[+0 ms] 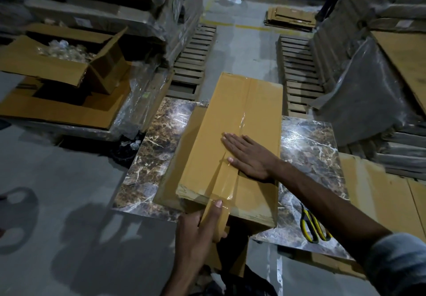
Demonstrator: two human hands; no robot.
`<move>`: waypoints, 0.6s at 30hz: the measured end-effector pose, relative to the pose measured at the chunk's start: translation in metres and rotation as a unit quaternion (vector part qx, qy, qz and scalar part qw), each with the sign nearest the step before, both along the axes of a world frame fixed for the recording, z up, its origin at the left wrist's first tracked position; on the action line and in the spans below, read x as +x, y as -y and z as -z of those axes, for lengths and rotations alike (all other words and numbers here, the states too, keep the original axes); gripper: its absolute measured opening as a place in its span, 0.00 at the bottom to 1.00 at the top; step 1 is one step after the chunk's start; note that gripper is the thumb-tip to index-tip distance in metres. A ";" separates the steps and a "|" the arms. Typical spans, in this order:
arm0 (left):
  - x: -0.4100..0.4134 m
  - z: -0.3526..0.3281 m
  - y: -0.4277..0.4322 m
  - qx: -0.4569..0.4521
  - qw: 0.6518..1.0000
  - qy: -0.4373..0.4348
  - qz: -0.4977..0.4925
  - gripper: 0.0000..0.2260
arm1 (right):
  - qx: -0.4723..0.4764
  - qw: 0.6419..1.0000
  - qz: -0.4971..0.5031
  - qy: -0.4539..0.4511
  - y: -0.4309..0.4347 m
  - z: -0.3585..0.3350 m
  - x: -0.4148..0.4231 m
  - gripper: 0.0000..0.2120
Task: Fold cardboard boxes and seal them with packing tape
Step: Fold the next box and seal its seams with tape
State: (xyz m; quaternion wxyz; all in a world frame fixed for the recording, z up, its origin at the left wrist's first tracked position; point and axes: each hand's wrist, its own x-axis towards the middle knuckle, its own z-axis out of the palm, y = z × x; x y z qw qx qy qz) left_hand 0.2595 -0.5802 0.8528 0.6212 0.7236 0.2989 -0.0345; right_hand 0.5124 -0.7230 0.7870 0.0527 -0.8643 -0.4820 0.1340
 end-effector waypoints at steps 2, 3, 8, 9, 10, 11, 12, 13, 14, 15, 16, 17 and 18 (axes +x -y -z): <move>-0.001 0.001 0.000 -0.039 0.999 0.009 -0.016 0.25 | 0.004 1.000 -0.007 -0.003 0.000 0.001 -0.014 0.34; -0.002 0.001 0.000 -0.046 0.999 0.011 -0.018 0.25 | 0.007 1.000 -0.008 -0.003 0.001 0.002 -0.021 0.34; -0.001 0.000 0.002 -0.059 0.998 0.003 -0.011 0.28 | 0.022 1.000 -0.012 -0.001 0.002 0.006 -0.037 0.32; -0.002 -0.001 0.003 -0.060 0.998 0.003 -0.012 0.28 | 0.024 1.000 -0.013 0.003 0.002 0.007 -0.036 0.32; -0.003 -0.002 0.005 -0.059 0.998 0.004 -0.011 0.28 | 0.025 1.000 -0.015 0.006 0.002 0.007 -0.036 0.32; -0.005 -0.002 0.006 -0.056 0.998 0.004 -0.007 0.27 | 0.025 1.000 -0.016 0.009 0.002 0.008 -0.036 0.32; -0.007 -0.001 0.007 -0.047 0.999 0.002 -0.002 0.25 | 0.025 1.000 -0.017 0.010 0.002 0.008 -0.035 0.32; -0.009 0.001 0.008 -0.034 0.999 -0.005 0.003 0.22 | 0.024 1.000 -0.018 0.009 0.002 0.008 -0.035 0.32; -0.012 0.003 0.009 -0.024 1.000 -0.016 0.005 0.21 | 0.023 1.000 -0.019 0.008 0.002 0.009 -0.035 0.33; -0.017 0.004 0.009 -0.017 0.999 -0.030 0.003 0.21 | 0.023 1.000 -0.020 0.009 0.003 0.009 -0.035 0.33; -0.022 0.007 0.010 -0.011 0.999 -0.045 0.003 0.20 | 0.022 1.000 -0.020 0.009 0.003 0.010 -0.034 0.33; -0.028 0.009 0.012 -0.006 0.998 -0.058 0.004 0.20 | 0.022 1.000 -0.020 0.008 0.003 0.010 -0.033 0.33; -0.033 0.012 0.013 -0.007 0.998 -0.063 0.003 0.19 | 0.021 1.000 -0.020 0.008 0.003 0.010 -0.033 0.33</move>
